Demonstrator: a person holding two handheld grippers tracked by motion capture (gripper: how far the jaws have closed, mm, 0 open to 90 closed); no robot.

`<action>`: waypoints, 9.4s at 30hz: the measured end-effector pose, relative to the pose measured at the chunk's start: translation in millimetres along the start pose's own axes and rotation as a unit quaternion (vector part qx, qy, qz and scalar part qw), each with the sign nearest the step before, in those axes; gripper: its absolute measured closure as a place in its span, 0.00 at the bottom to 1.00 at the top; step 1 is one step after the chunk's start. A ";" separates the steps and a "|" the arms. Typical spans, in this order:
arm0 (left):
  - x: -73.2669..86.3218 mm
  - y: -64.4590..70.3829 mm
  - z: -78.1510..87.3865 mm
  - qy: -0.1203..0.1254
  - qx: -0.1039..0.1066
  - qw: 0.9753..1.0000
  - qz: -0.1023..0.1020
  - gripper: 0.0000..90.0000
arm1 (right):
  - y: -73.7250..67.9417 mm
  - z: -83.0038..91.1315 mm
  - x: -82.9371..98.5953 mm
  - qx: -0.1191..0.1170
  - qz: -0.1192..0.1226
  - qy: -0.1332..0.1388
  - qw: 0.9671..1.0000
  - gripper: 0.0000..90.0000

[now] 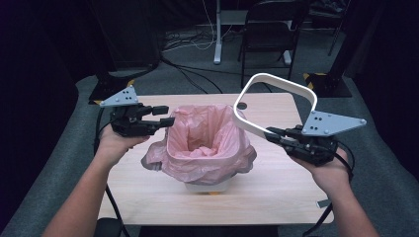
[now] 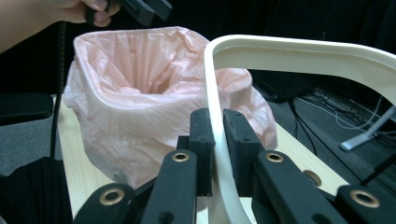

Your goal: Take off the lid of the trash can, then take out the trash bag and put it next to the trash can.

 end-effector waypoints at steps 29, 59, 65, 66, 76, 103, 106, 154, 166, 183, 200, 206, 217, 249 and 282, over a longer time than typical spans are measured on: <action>5.9 18.2 3.7 0.018 0.004 1.000 -0.011 0.56 | 31.2 -19.3 84.7 0.076 -0.046 -0.024 0.996 0.91; 13.3 12.8 7.6 0.026 0.000 1.000 -0.001 0.53 | 39.8 -59.2 178.4 0.090 -0.099 -0.056 0.989 0.91; 13.7 12.3 6.8 0.024 -0.002 1.000 -0.001 0.53 | 41.7 -65.7 194.6 0.087 -0.110 -0.066 0.988 0.91; 13.7 12.3 6.6 0.024 -0.002 1.000 -0.002 0.53 | 42.4 -66.1 196.6 0.086 -0.111 -0.067 0.988 0.91; 13.1 13.9 4.2 0.024 0.000 1.000 -0.002 0.53 | 47.6 -72.0 219.6 0.075 -0.133 -0.093 0.984 0.91; 15.7 12.3 5.5 0.026 -0.007 1.000 0.002 0.54 | 56.0 -82.2 262.1 0.044 -0.156 -0.153 0.975 0.91; 15.7 12.5 4.4 0.027 -0.006 1.000 0.003 0.54 | 58.8 -80.0 264.7 0.046 -0.162 -0.152 0.974 0.92; 15.6 9.8 3.4 0.023 -0.006 1.000 0.008 0.52 | 63.5 -74.8 264.4 0.077 -0.185 -0.146 0.969 0.65; 15.6 5.8 4.7 0.025 -0.011 1.000 0.011 0.51 | 50.3 -75.5 249.3 0.062 -0.176 -0.132 0.974 0.62; 12.3 -4.2 -0.1 0.021 -0.024 0.999 0.017 0.50 | 47.6 -65.3 224.5 0.062 -0.164 -0.111 0.978 0.59; 10.5 -18.3 -16.9 0.003 -0.026 0.999 0.031 0.49 | 29.8 -49.7 181.2 0.042 -0.153 -0.076 0.985 0.58; 7.3 -20.8 -28.3 -0.008 -0.023 0.999 0.028 0.50 | 24.4 -49.5 171.5 0.037 -0.141 -0.072 0.987 0.58; 12.2 -25.8 -48.4 -0.030 -0.019 0.999 0.028 0.62 | 26.9 -48.8 172.5 0.040 -0.143 -0.072 0.986 0.58; -9.6 -28.4 -42.1 -0.026 -0.037 0.999 0.002 0.96 | 8.5 -36.8 121.8 0.025 -0.089 -0.045 0.995 0.56; -5.9 -25.5 -36.5 -0.031 -0.025 0.999 -0.002 0.96 | -50.3 -58.1 48.4 -0.063 -0.028 0.008 0.998 0.44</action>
Point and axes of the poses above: each handheld gripper's, and its own axes: z roughly backward along the jaws, x roughly out of its underside, y roughly to its right, the point moved 10 cm from there along -z, roughly forward along the jaws, and after that the axes turned 7 degrees about -z, right-handed, at the moved point
